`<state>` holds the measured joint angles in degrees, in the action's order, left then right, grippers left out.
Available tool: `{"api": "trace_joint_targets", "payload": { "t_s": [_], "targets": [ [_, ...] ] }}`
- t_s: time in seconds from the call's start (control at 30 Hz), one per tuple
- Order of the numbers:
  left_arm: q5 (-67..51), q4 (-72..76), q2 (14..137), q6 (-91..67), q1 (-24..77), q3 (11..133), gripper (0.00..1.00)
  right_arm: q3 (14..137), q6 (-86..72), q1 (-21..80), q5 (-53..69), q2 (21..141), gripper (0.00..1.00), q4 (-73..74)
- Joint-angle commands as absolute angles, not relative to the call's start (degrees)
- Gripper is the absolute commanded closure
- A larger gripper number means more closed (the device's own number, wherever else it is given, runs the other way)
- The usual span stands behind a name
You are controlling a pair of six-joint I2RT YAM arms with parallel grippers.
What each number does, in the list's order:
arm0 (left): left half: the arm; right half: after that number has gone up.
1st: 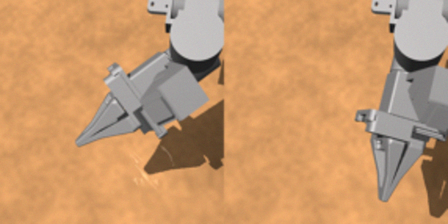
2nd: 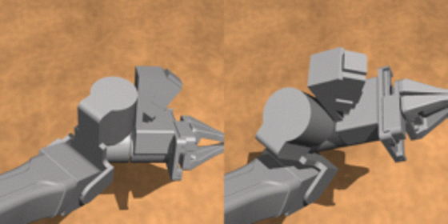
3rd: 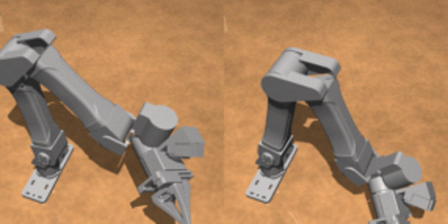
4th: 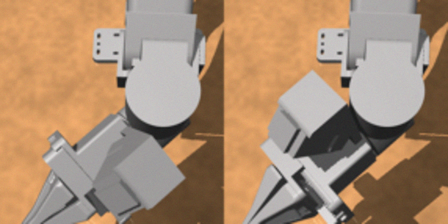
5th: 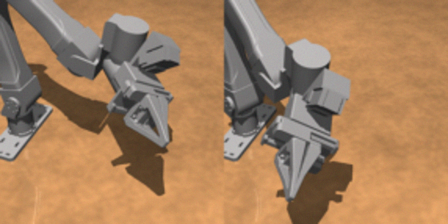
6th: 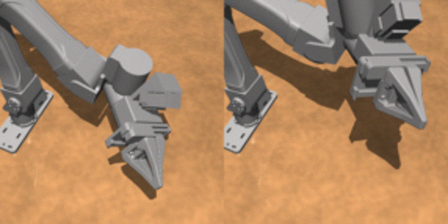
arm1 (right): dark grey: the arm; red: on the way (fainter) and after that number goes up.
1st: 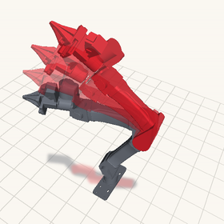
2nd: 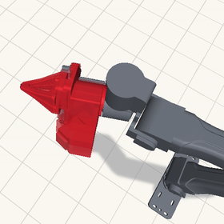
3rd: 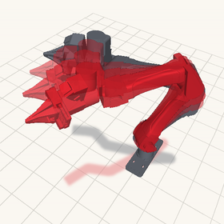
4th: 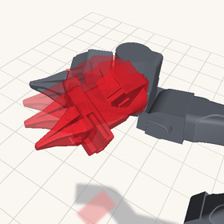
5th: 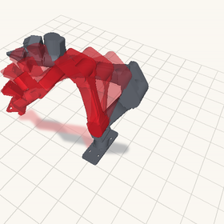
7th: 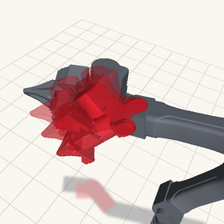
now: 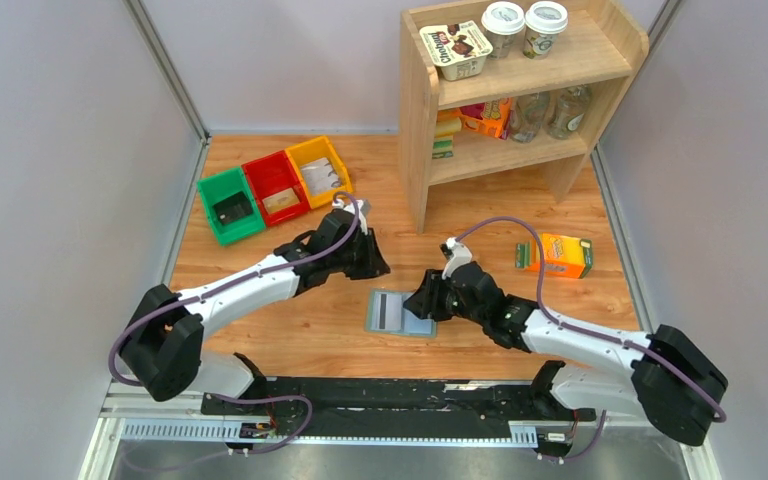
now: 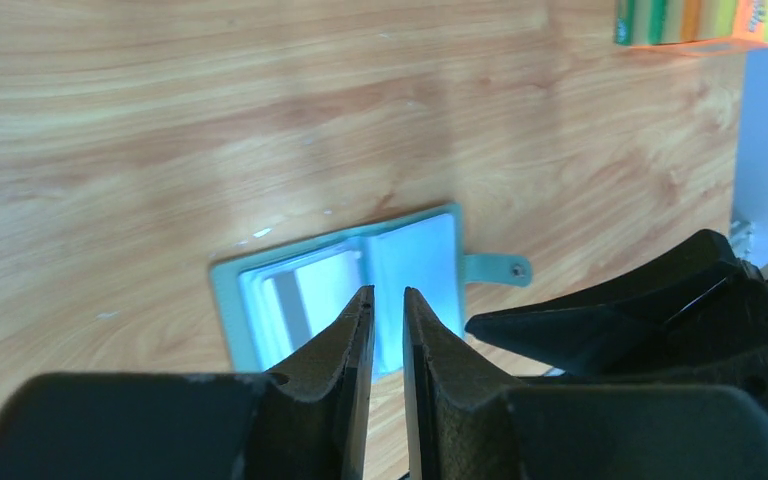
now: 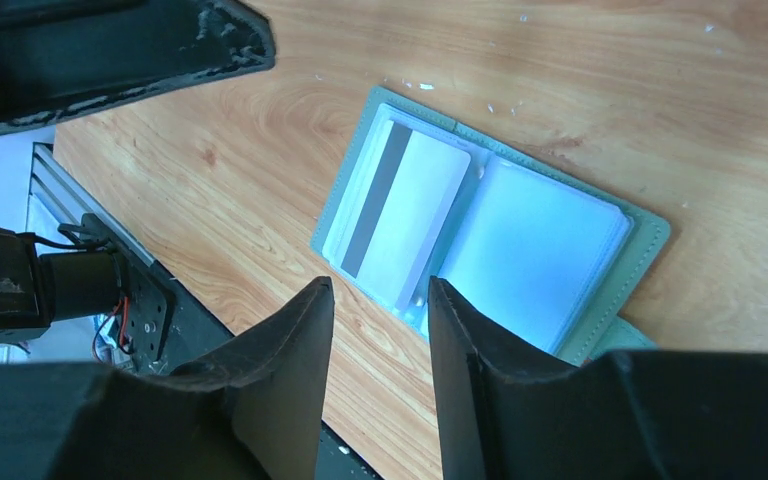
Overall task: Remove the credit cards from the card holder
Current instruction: Remove the credit card from the card holder.
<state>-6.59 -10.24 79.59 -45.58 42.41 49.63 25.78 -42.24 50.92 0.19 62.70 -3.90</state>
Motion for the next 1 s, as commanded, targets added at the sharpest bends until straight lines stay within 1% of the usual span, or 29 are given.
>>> {"api": "trace_joint_targets", "payload": {
  "t_s": [0.0, 0.37, 0.6, 0.97],
  "targets": [
    [-5.1, -14.1, 77.2, -42.7, 41.8, 46.7, 0.76, 25.5, -46.3, 49.4, 5.6, 67.2, 0.59, -12.3],
    [-11.9, -10.6, 83.1, -43.3, 41.8, 43.0, 0.79, 24.5, -52.6, 46.6, 12.0, 82.4, 0.65, -21.6],
    [-11.9, -9.8, 85.7, -44.3, 41.8, 41.9, 0.8, 24.3, -54.7, 45.3, 17.4, 89.2, 0.67, -27.2],
    [-11.6, -7.0, 87.8, -47.4, 42.0, 37.3, 0.86, 24.4, -54.2, 45.0, 19.9, 86.6, 0.69, -30.6]
  ]
}}
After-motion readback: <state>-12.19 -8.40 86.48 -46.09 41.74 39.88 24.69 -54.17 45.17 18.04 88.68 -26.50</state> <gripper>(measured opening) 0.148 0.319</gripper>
